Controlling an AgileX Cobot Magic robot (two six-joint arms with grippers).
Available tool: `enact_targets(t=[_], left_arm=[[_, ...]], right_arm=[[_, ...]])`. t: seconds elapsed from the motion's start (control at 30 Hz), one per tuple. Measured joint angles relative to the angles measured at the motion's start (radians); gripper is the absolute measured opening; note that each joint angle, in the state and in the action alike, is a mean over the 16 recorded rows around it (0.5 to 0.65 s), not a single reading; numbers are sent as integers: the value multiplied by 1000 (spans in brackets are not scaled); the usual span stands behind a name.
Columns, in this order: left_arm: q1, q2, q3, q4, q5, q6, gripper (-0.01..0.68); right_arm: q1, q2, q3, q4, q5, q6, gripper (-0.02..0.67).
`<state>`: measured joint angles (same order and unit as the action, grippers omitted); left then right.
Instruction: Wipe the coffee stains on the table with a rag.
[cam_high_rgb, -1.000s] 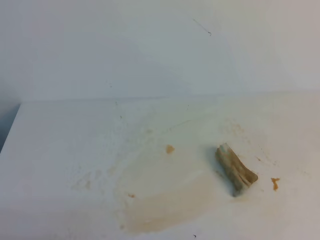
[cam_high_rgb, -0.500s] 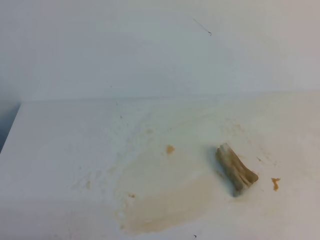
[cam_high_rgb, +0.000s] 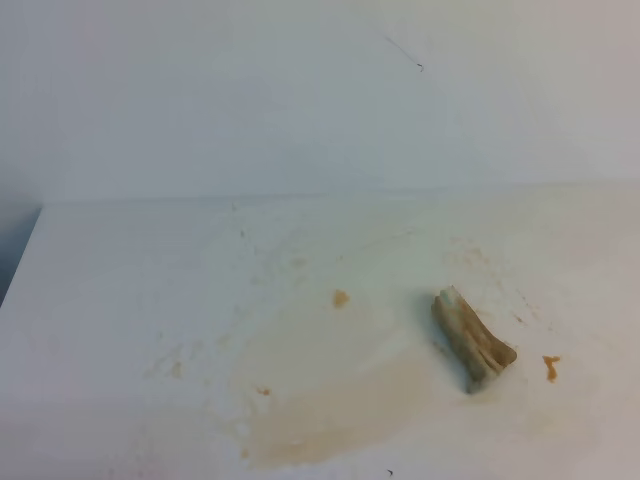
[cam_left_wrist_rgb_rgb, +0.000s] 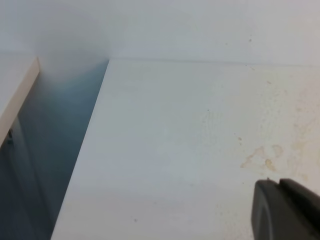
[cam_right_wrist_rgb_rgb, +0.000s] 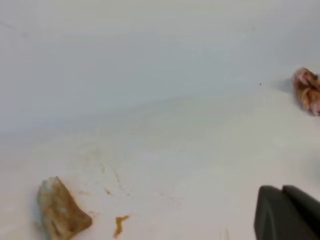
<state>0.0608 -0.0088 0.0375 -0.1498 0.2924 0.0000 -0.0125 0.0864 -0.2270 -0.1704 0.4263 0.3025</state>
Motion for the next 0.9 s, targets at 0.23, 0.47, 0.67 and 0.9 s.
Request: enact_targets(t=[0.23, 0.47, 0.67, 0.9], left_arm=[[0, 0, 0, 0, 0, 0, 0], [0, -2, 0, 0, 0, 0, 0], [0, -2, 0, 0, 0, 0, 0], [0, 0, 0, 0, 0, 0, 0]], right_arm=[[0, -68, 131, -42, -3, 0, -2], [0, -96, 222, -91, -17, 2, -2], [0, -98, 246, -99, -32, 3, -2], [0, -98, 248, -90, -42, 4, -2]])
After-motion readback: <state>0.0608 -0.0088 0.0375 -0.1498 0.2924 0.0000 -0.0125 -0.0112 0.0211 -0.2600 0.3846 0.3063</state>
